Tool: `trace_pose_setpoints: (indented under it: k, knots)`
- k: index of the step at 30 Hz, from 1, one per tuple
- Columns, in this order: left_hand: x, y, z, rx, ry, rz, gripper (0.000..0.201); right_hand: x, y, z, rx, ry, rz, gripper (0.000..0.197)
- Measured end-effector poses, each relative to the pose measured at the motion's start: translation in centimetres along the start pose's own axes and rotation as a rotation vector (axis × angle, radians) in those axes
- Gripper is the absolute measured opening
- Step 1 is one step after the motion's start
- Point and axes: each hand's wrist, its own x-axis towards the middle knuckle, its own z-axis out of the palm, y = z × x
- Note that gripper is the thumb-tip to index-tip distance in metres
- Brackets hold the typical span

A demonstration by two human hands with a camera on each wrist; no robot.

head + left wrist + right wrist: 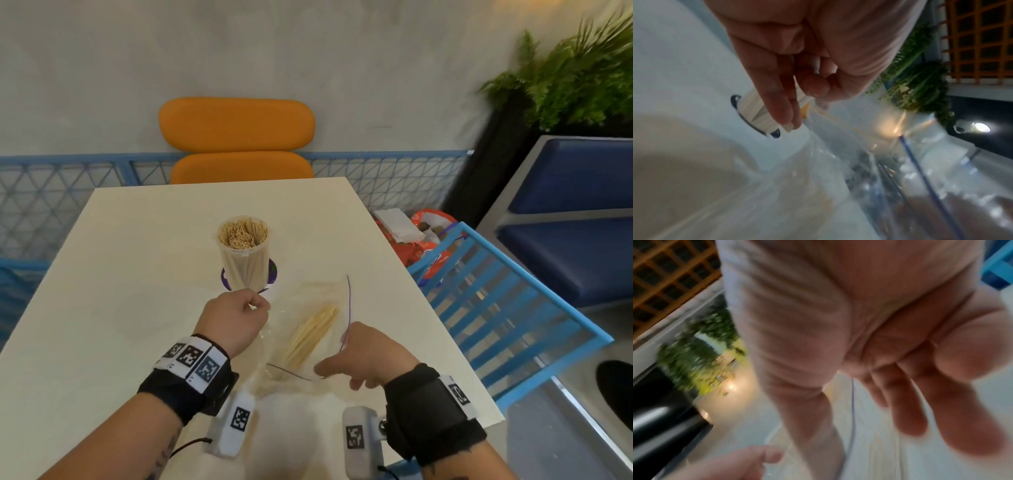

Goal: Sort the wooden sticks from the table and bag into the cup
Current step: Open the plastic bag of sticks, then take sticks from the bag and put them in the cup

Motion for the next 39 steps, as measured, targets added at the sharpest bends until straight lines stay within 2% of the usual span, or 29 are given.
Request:
trace_pose_setpoints:
  k: [2,4,5,8,9,12,16,19,21,23,24,26,28,30,34,39]
  knots:
    - [0.5,0.1,-1.4,0.118,-0.059,0.079,0.017,0.2,-1.1,0.1,0.053,0.298,-0.069,0.077]
    - [1.2,-0.1,-2.8,0.184,-0.099,0.128,0.021,1.0,-2.6,0.0,0.162,0.492,-0.127,0.087]
    - [1.5,-0.3,-3.6,0.197,-0.095,0.142,0.023,1.7,-3.4,0.1,0.134,0.522,-0.147,0.080]
    - [2.1,-1.5,-5.3,0.167,-0.048,0.141,0.016,3.7,-5.1,0.9,-0.130,0.507,-0.123,0.032]
    - [2.1,-2.0,-5.8,0.152,-0.033,0.143,0.013,4.1,-5.5,1.2,-0.169,0.509,-0.110,0.028]
    - [1.7,-3.6,-7.1,0.208,-0.039,0.108,0.032,4.5,-6.4,2.0,-0.165,0.550,-0.061,0.029]
    - [1.8,-5.4,-8.0,0.394,-0.061,0.048,0.021,4.3,-6.9,2.6,-0.079,0.586,-0.014,0.026]
    - [2.7,-5.8,-8.2,0.334,0.019,0.061,0.025,3.5,-7.4,3.2,-0.075,0.603,-0.006,0.023]
    - [3.2,-5.5,-8.3,0.295,0.033,0.089,0.023,2.7,-7.9,3.9,-0.142,0.735,-0.068,0.027]
    - [3.7,-5.4,-8.1,0.277,0.020,0.123,0.021,2.2,-8.8,4.5,-0.250,0.907,-0.269,0.029]
    - [3.9,-5.4,-8.1,0.272,0.016,0.132,0.021,2.3,-9.5,4.8,-0.315,0.916,-0.392,0.024]
    - [4.3,-5.5,-8.0,0.261,0.013,0.147,0.021,3.0,-11.3,5.2,-0.409,0.687,-0.552,0.015]
    - [4.8,-5.5,-7.8,0.262,0.019,0.165,0.022,4.7,-12.9,5.8,-0.514,0.387,-0.542,0.020]
    - [4.9,-5.4,-7.8,0.260,0.020,0.182,0.023,6.8,-14.3,6.5,-0.628,0.222,-0.488,0.023]
    - [5.2,-5.5,-7.6,0.208,0.001,0.160,0.018,10.2,-14.8,7.2,-0.762,0.081,-0.362,0.027]
    - [5.3,-6.2,-7.3,0.181,0.027,0.118,0.021,12.0,-14.6,8.1,-0.808,0.087,-0.302,0.017]
